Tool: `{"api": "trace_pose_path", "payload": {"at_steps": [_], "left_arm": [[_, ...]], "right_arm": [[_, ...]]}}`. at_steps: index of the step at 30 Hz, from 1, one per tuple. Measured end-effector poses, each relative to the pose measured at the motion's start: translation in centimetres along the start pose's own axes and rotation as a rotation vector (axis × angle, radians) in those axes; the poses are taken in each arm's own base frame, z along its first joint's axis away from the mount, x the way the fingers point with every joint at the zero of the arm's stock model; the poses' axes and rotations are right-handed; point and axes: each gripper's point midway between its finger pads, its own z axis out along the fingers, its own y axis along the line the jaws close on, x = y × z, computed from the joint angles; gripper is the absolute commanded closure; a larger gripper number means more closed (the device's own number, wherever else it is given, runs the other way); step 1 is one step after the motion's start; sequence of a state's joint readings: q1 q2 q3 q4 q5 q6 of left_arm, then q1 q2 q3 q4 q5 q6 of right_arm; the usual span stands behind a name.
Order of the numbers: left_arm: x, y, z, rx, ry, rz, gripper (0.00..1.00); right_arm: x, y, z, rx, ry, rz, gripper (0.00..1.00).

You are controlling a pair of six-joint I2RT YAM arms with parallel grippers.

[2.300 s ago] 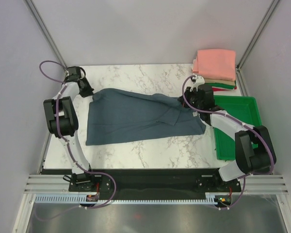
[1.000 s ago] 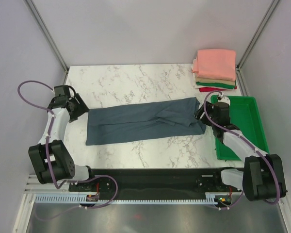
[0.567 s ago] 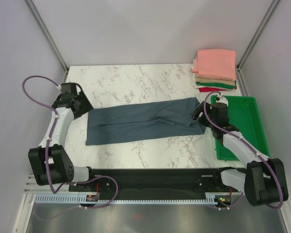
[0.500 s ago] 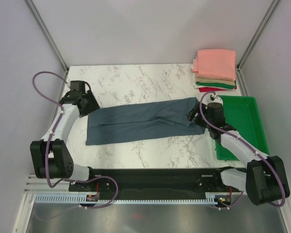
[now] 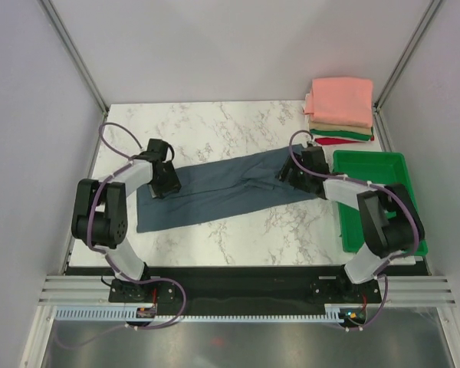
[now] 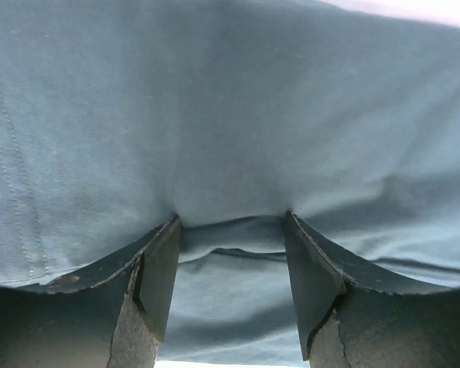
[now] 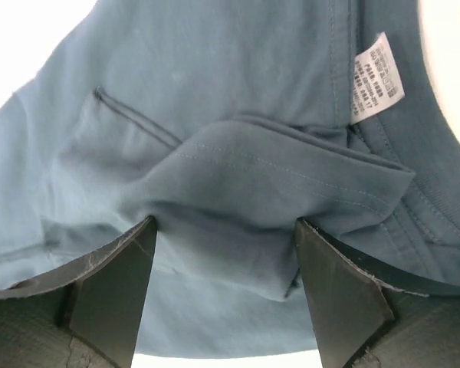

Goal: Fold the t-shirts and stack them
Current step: Fold the tshirt

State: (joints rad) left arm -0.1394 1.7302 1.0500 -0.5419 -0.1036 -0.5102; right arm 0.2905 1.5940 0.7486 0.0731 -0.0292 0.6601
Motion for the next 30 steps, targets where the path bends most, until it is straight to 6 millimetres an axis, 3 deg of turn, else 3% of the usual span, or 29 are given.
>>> {"api": "trace_pose_path", "payload": {"at_steps": [4, 7, 11, 16, 21, 25, 28, 30], "left_arm": [[0.4, -0.4, -0.4, 0.05, -0.028, -0.03, 0.38], [2.1, -1.4, -1.0, 0.123, -0.021, -0.042, 0.38], [5.4, -4.4, -2.0, 0.257, -0.008, -0.026, 0.39], [11.7, -11.3, -4.0, 0.492, 0.032, 0.032, 0.4], [19.1, -17.1, -6.5, 0.65, 0.164, 0.101, 0.41], [23.6, -17.9, -8.3, 0.64, 0.243, 0.164, 0.4], [26.7, -16.6, -9.8, 0.584, 0.281, 0.209, 0.41], [27.7, -15.5, -11.4, 0.567, 0.276, 0.231, 0.39]], "right_arm": [[-3.7, 2.6, 4.1, -0.021, -0.007, -0.013, 0.21], [-6.8, 5.2, 8.1, -0.057, 0.006, -0.025, 0.21], [-10.5, 8.6, 12.9, -0.127, 0.002, -0.032, 0.23], [-13.3, 12.9, 17.3, -0.258, 0.0, -0.037, 0.25], [-14.2, 16.3, 20.2, -0.392, -0.003, -0.058, 0.25], [-14.1, 17.8, 21.0, -0.43, -0.015, -0.075, 0.26], [-14.0, 18.2, 21.1, -0.428, -0.024, -0.079, 0.26], [-14.0, 18.3, 21.2, -0.426, -0.031, -0.076, 0.26]]}}
